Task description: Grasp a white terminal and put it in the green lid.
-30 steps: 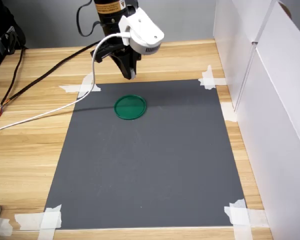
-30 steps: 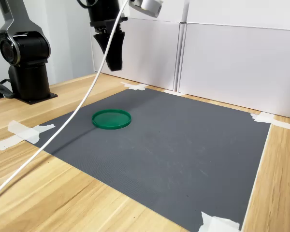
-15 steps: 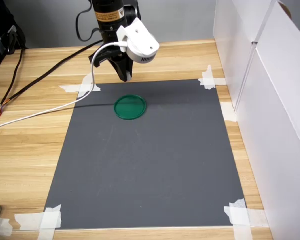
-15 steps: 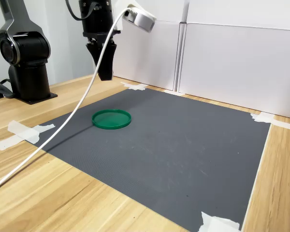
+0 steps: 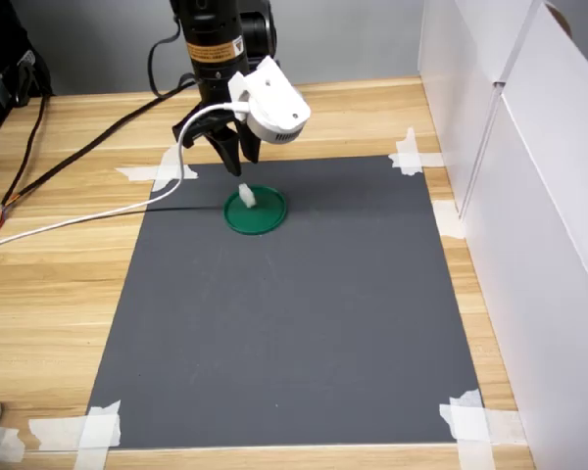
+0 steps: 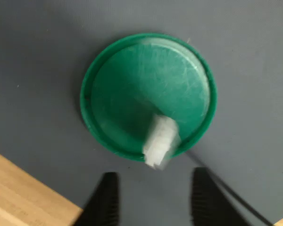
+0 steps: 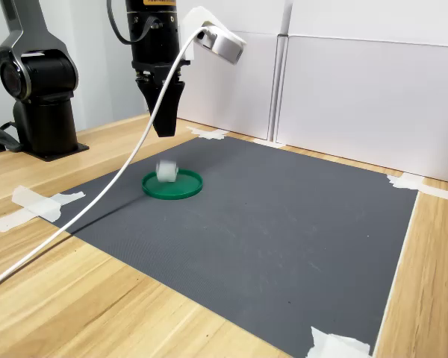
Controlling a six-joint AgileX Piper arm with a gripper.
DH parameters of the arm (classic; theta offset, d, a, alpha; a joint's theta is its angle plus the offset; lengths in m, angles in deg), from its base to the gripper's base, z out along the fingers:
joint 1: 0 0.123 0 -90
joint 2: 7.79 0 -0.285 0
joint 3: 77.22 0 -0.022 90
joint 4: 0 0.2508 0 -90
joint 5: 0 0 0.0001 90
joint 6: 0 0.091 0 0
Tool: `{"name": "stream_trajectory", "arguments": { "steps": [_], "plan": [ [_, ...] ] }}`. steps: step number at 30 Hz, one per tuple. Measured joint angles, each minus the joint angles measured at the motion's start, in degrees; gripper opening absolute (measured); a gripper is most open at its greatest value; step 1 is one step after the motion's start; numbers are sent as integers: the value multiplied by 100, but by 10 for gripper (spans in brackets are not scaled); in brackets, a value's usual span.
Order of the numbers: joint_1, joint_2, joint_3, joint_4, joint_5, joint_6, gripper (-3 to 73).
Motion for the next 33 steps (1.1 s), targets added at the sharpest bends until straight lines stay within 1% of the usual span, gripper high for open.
{"name": "stream_trajectory", "arguments": {
  "steps": [2,4,6,18,29,31,33],
  "plan": [
    [0,0,0,0,-74,0,506],
    [0,0,0,33,-102,0,545],
    [0,-11,0,56,-107,0,565],
    [0,-584,0,148,-99,-23,568],
    [0,-1096,11,74,730,-159,563],
    [-83,-1115,11,93,815,-190,558],
    [-321,-1139,17,149,832,-349,547]
  ]
}}
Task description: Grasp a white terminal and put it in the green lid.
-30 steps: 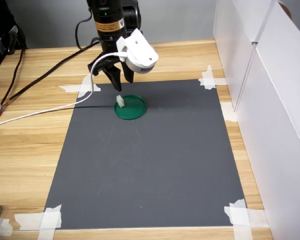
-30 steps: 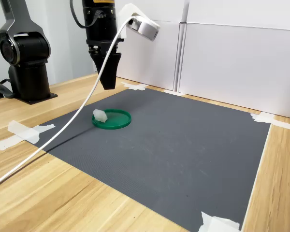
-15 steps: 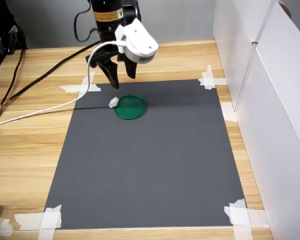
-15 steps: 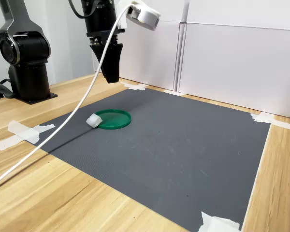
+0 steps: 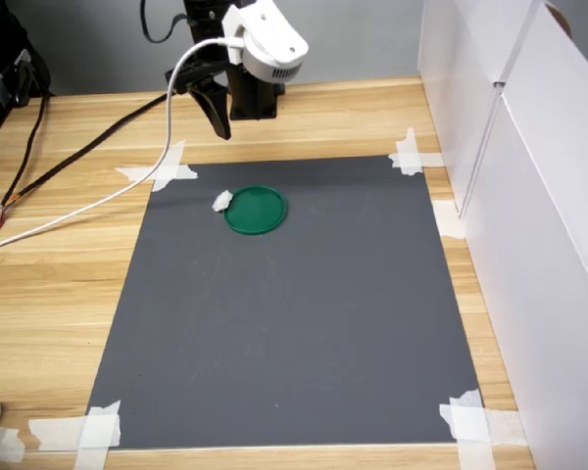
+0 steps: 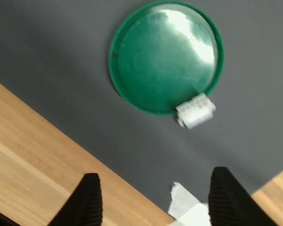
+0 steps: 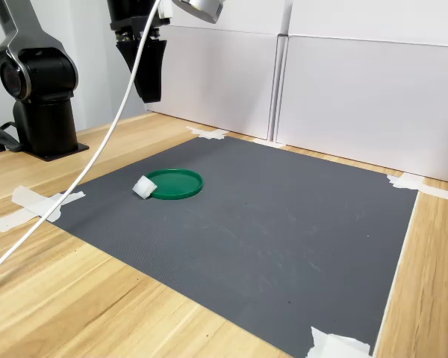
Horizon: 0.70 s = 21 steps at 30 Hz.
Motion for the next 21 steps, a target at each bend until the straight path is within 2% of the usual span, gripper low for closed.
{"name": "stream_trajectory", "arguments": {
  "steps": [3,6,10,14,16,21],
  "plan": [
    [-549,-67,56,75,-59,-421,502],
    [-947,-171,226,80,-160,-829,415],
    [-1230,-336,547,103,-173,-1093,231],
    [-1277,-574,887,155,-204,-1124,34],
    [-1277,-674,1020,225,-217,-1123,-2],
    [-1277,-749,1173,435,-299,-1108,-19]
  ]
}}
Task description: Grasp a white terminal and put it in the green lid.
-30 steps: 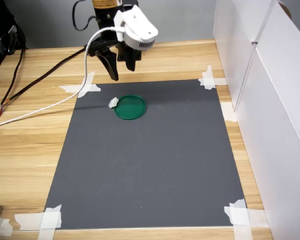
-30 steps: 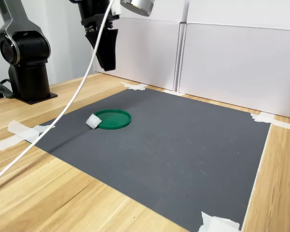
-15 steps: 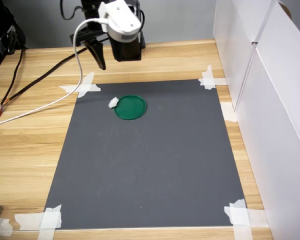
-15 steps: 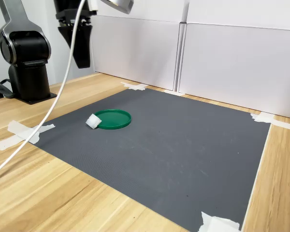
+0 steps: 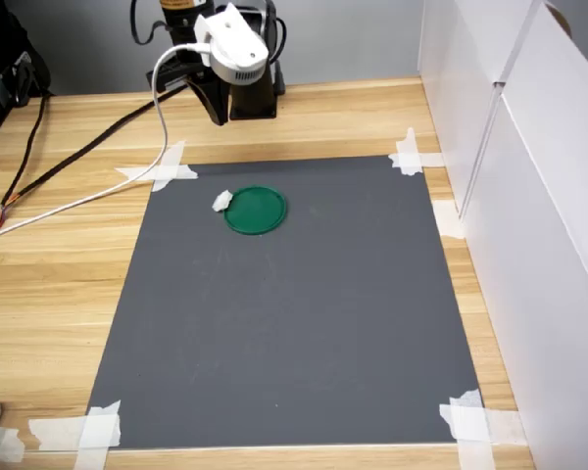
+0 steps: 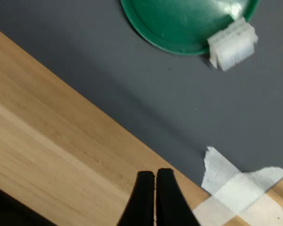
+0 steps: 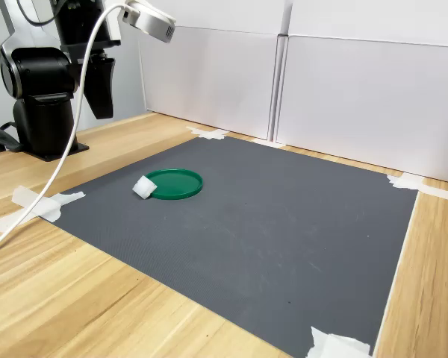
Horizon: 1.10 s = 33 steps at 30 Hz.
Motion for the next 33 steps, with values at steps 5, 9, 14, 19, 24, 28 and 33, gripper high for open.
{"name": "stream_trajectory", "arguments": {
  "steps": [5,9,14,19,24,28,33],
  "plan": [
    [0,97,0,51,-227,7,-19],
    [0,511,-14,116,-284,-26,-12],
    [0,901,-358,218,-290,-101,63],
    [0,929,-889,361,-292,-120,263],
    [0,1032,-1055,259,-151,37,522],
    [0,1253,-1055,-28,-157,152,636],
    [0,1503,-1055,-187,-299,100,673]
  ]
}}
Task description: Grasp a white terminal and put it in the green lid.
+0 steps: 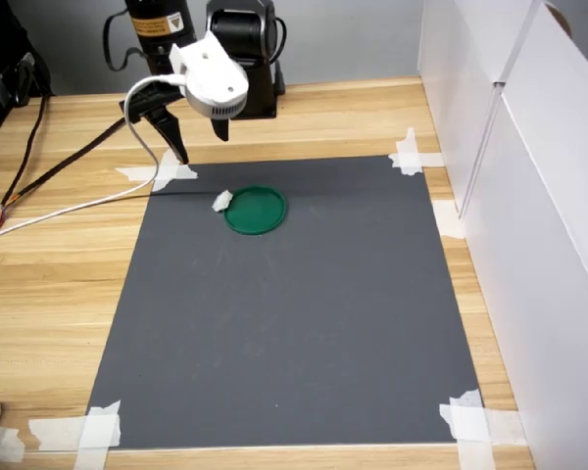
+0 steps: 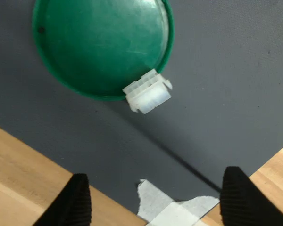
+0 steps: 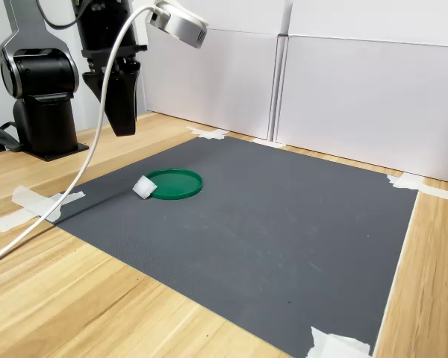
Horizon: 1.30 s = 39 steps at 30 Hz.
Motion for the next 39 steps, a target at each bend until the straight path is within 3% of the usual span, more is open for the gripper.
{"name": "stream_trajectory", "arguments": {
  "steps": [21,28,39],
  "plan": [
    [0,1144,0,276,-470,-766,673],
    [351,1142,214,-91,-772,-586,673],
    [360,1259,218,-109,-960,-525,673]
  ]
}}
